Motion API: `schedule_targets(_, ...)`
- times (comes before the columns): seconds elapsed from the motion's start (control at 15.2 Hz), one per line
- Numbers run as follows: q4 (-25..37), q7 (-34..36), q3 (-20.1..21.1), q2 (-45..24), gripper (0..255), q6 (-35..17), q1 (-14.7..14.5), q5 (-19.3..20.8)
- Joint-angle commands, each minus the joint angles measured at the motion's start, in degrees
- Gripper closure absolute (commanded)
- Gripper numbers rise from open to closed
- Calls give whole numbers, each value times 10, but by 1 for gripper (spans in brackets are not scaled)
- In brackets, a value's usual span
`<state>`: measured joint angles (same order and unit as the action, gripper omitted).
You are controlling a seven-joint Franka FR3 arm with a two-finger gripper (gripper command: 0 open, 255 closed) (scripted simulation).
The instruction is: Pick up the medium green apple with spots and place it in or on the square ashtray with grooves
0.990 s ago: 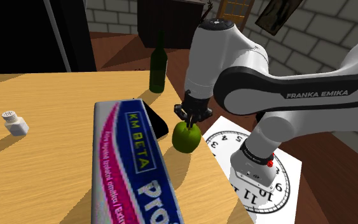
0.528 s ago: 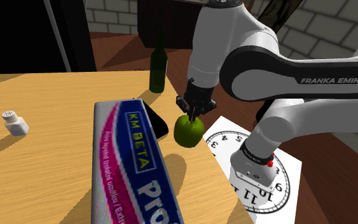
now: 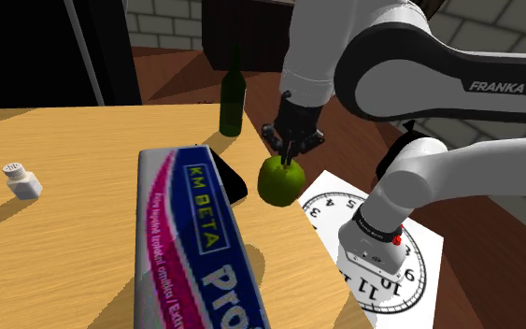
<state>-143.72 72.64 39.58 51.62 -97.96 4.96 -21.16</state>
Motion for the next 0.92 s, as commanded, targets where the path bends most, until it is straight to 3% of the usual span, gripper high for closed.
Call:
schedule_targets(0.0,15,-1,-7,0,255,15,2,6)
schedule_targets(0.2,36,-2,-17,-2,255,35,5,14)
schedule_targets(0.86,241,24,67,-229,255,3,146,98)
